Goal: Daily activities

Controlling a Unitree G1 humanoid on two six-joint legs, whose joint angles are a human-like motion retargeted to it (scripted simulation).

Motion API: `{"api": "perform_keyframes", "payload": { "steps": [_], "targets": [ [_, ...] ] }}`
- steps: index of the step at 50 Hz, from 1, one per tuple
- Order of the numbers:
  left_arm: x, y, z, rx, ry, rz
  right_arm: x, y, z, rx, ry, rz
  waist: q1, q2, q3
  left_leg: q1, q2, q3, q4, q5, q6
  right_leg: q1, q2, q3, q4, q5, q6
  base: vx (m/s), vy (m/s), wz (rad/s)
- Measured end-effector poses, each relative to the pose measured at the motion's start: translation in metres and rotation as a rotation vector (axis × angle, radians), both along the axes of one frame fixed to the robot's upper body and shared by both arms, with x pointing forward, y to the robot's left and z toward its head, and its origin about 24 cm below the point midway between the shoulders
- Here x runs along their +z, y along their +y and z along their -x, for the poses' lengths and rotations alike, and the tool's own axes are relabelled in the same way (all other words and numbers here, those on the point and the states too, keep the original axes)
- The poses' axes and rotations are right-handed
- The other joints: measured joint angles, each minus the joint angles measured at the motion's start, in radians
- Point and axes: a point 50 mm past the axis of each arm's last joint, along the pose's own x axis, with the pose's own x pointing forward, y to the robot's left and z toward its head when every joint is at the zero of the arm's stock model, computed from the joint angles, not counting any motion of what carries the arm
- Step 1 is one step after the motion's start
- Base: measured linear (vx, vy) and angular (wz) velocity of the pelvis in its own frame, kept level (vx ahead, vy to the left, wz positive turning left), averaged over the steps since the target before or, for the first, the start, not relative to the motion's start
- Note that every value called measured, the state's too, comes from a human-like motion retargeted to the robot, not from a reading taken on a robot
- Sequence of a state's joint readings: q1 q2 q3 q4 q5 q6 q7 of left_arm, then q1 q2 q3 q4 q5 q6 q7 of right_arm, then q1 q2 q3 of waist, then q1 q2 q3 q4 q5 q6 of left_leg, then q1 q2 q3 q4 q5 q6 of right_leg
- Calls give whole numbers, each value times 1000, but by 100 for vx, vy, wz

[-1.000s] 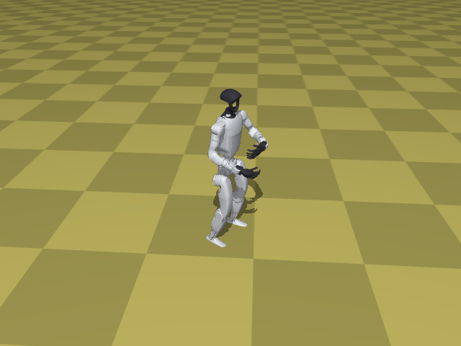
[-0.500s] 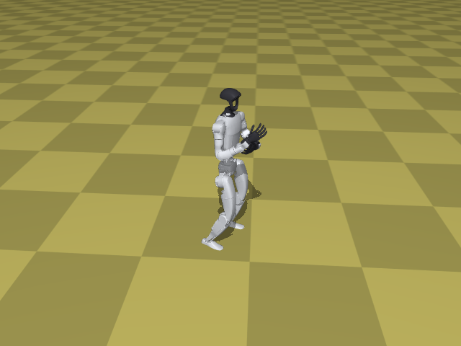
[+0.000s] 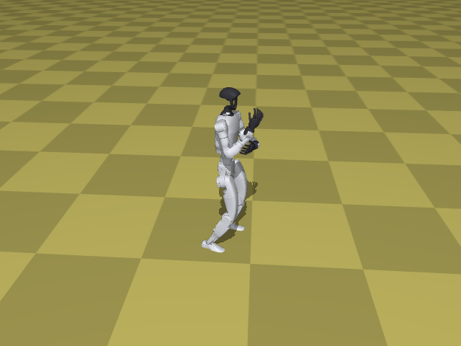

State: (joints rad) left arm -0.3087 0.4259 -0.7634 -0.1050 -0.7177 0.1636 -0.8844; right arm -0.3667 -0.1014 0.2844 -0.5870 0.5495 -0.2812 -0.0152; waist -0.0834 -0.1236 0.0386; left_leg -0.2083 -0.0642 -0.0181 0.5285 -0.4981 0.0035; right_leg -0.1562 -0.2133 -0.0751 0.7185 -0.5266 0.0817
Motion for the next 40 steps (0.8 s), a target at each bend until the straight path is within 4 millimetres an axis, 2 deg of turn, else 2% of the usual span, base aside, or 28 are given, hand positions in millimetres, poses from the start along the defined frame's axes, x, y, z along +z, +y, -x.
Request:
{"api": "perform_keyframes", "payload": {
  "steps": [5, 8, 12, 16, 20, 23, 27, 28, 29, 31, 35, 38, 40],
  "targets": [
    [-11, 3, -3, 1, -68, -110, -23, -6, -9, -95, 122, 21, -48, -12, 11, -51, -3, -2, 44, 5, -8, -88, 19, 98, 78, -19, 30, -13, -1, 11],
    [-21, 7, -5, 44, -71, -147, -24, -9, -13, -138, 143, -7, -48, -23, 17, -93, 1, -6, 71, 14, -21, -131, 12, 132, 128, -47, 41, -15, -8, 3],
    [-22, 26, -5, 193, -41, -91, 1, -26, -10, -222, 39, -108, -15, -40, 21, -144, 12, -17, 100, 37, -40, -140, 7, 162, 184, -3, 65, -17, -15, 3],
    [-13, 55, -5, 384, -40, -24, 30, -43, 1, -299, -115, -165, 33, -60, 29, -184, 13, -55, 127, 72, -57, -104, 42, 258, 217, 50, 94, -20, -23, 33],
    [-7, 80, -5, 593, -10, 57, 43, -56, 7, -361, -195, -179, 81, -80, 43, -218, -7, -120, 126, 138, -83, -47, 100, 387, 219, 59, 116, -23, -32, 69],
    [-3, 94, -8, 770, 47, 155, 42, -65, 4, -404, -179, -183, 120, -85, 60, -228, -22, -177, 70, 219, -121, -12, 128, 424, 172, -6, 86, -28, -39, 81],
    [8, 102, -14, 960, 110, 311, 29, -71, -9, -452, -91, -131, 163, -61, 91, -226, 12, -227, -46, 394, -206, -4, 131, 329, 84, -93, 0, -34, -41, 81],
    [11, 101, -15, 982, 115, 344, 24, -71, -14, -454, -58, -105, 162, -55, 96, -234, 40, -188, -61, 444, -199, -4, 126, 291, 60, -95, -15, -36, -38, 122],
    [14, 100, -15, 988, 114, 369, 17, -69, -19, -450, -19, -76, 160, -53, 102, -246, 51, -154, -55, 451, -190, -7, 119, 259, 53, -100, -24, -37, -34, 140],
    [23, 95, -15, 974, 93, 408, 2, -64, -28, -422, 63, -9, 152, -48, 110, -265, 64, -88, -18, 396, -162, -14, 111, 203, 41, -102, -35, -35, -28, 145],
    [51, 82, -18, 880, -28, 468, -32, -42, -45, -274, 218, 144, 135, 3, 109, -256, 129, 50, 134, 194, -79, -7, 143, 104, -33, -58, -55, -29, -17, 138],
    [77, 73, -21, 814, -158, 503, -60, -20, -51, -110, 323, 253, 124, 64, 108, -214, 213, 137, 309, 52, -23, 19, 199, 34, -108, -12, -77, -24, -7, 135],
    [98, 68, -27, 784, -253, 539, -75, -7, -58, 9, 378, 320, 119, 136, 125, -162, 303, 166, 414, -26, -4, 96, 275, -19, -259, 67, -99, -20, -2, 139]
  ]
}}
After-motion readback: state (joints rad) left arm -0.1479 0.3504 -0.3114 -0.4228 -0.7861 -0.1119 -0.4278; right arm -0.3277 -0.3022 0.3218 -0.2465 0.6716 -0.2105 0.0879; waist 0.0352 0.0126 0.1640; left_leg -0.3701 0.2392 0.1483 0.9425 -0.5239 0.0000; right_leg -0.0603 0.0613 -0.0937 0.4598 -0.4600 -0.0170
